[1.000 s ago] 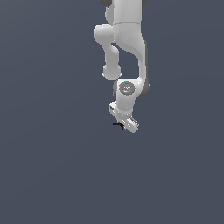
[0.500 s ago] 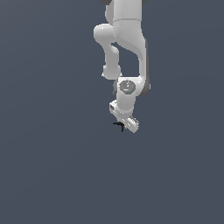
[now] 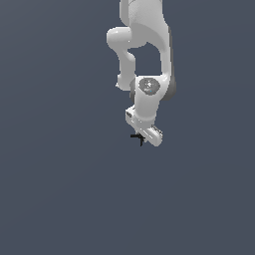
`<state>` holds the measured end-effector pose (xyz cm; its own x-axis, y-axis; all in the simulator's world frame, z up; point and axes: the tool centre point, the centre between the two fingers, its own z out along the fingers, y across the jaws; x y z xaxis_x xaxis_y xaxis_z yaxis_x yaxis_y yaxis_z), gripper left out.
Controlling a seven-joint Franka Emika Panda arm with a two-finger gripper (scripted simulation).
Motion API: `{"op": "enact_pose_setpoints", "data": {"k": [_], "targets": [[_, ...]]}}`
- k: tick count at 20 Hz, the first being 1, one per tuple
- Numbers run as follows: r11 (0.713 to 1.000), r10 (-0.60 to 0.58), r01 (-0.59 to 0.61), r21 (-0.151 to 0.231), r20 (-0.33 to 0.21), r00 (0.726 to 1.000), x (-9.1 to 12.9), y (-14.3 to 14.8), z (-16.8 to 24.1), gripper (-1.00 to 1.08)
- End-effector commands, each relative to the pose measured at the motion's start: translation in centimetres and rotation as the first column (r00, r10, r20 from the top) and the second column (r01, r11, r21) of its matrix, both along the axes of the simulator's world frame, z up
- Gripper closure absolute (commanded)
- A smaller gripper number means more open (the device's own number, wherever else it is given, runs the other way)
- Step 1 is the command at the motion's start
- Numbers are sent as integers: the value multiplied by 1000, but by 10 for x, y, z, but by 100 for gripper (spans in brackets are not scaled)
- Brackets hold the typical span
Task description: Pick up the object and move it to a goal position.
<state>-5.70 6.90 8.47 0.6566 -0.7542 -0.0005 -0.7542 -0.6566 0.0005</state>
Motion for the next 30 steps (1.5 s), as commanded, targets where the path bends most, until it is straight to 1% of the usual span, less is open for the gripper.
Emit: {"op": "enact_pose_setpoints", "data": {"k": [1, 18, 24, 30], "targets": [[1000, 0, 0, 0, 1, 1000, 5, 2, 24, 108], [1000, -1, 1, -1, 1, 1000, 42, 18, 197, 108], [1000, 0, 0, -1, 1, 1000, 53, 22, 236, 108], [1000, 0, 0, 0, 1, 1000, 59, 25, 257, 108]]}}
